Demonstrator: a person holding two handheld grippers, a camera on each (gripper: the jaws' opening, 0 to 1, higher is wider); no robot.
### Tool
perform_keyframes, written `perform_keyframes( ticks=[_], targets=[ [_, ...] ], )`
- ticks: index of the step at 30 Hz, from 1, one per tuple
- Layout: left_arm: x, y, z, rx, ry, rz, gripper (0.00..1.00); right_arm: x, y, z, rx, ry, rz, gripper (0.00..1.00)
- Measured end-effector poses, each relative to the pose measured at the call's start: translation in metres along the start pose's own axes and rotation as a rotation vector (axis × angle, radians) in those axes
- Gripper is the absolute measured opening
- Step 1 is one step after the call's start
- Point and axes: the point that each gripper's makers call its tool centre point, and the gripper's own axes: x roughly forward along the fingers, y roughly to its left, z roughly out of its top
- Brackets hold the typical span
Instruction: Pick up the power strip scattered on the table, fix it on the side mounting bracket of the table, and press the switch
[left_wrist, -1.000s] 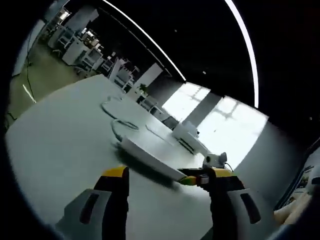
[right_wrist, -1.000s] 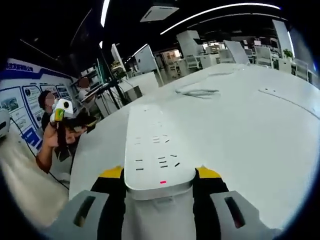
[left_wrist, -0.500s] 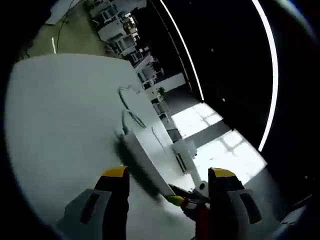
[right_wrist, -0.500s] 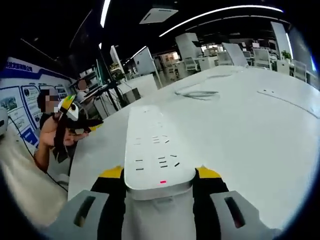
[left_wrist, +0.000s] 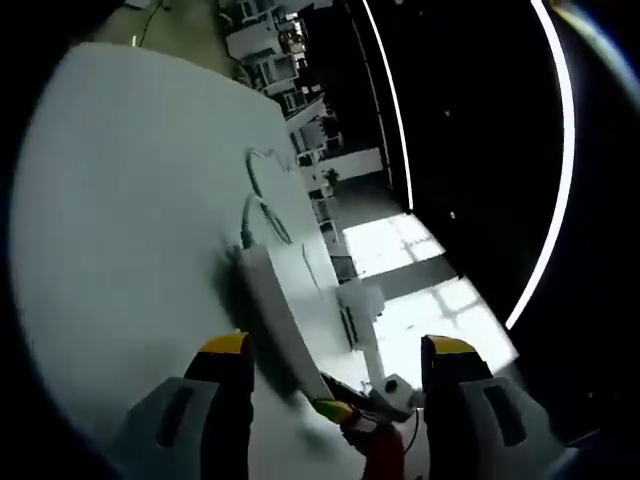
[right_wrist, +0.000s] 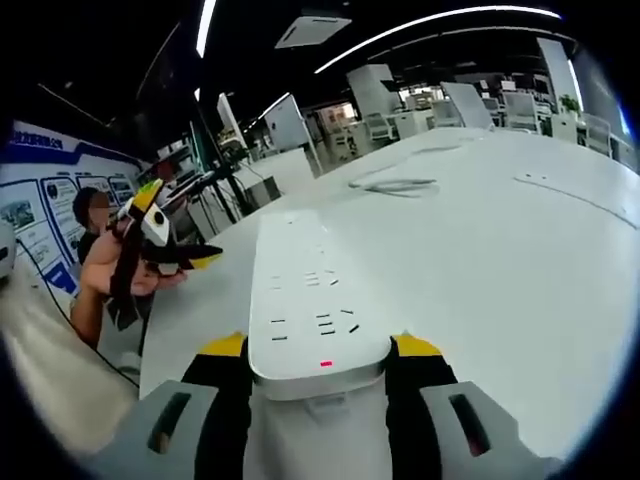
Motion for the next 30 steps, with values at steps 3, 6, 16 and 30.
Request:
perform_keyframes(
  ticks=[3,6,16,30],
  targets=[
    [0.005,0.005,-0.004,-0.014,0.016,0.012,0.72,0.000,0.000,0.000,0.015,0.000,0.001,0.48],
    [0.009,0.007,-0.005,-0.025,0.014,0.022,0.72,-0.001,0.000,0.000,0.020,0.000,0.000,0.48],
    [0.022,0.010,-0.011,-0.046,0.040,0.023,0.72,-0.001,0.003,-0.001,0.031,0.030,-0.018,0.48],
    [0.036,0.022,-0.003,-0.084,0.020,0.035,0.71,0.002,0.007,-0.001,0.057,0.056,-0.021,0.48]
  ],
)
